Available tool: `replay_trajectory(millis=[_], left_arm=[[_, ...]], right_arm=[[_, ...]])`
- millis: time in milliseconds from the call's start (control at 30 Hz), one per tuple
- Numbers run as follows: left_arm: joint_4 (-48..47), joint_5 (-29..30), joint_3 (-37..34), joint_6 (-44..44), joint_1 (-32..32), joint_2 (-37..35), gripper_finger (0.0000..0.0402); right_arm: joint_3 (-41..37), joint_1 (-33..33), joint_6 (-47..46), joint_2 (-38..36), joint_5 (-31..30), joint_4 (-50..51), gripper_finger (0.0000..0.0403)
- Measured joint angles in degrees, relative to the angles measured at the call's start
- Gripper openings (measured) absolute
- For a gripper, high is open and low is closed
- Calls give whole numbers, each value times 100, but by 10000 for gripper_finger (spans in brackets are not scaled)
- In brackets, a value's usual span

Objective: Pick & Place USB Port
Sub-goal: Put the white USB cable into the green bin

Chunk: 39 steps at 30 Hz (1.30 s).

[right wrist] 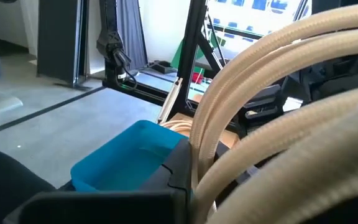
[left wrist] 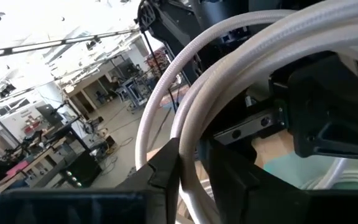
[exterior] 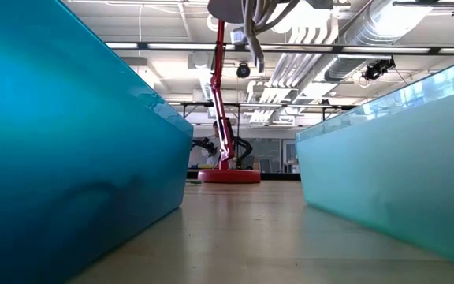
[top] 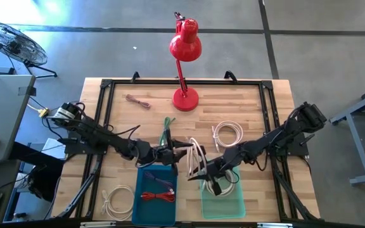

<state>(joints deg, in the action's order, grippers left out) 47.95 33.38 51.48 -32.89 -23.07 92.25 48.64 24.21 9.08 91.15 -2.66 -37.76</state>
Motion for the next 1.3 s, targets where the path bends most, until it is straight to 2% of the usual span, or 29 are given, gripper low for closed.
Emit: replay_trajectory(millis=[200,400,533,700,800,867,967,1167,1300], left_arm=[[-54,13,0,-286,-116,0,111],[-154,103,0,-268,-142,-2,176],[-198,148,0,-268,-170,-4,222],[-343,729,2,-531,-419,-119,261],[-397,1363,4,-803,-673,-200,272],[-406,1558,4,-945,-842,-246,273],[-416,1730,0,-1094,-1072,-292,273],[-642,2075,0,-1221,-1454,-295,273],[-1149,2742,-2,-1234,-1740,-295,273]], right_arm=[[0,42,39,0,-32,98,26],[-2,78,51,-91,-267,244,26],[-2,270,342,-292,-989,665,26],[-7,605,470,-800,-2204,1681,26],[-7,842,425,-1140,-3008,2274,26],[-7,993,330,-1388,-3708,2583,25],[4,1173,317,-1768,-4438,2963,25],[2,1452,-5,-2719,-4979,3996,25],[81,1591,-566,-3392,-5014,4738,25]])
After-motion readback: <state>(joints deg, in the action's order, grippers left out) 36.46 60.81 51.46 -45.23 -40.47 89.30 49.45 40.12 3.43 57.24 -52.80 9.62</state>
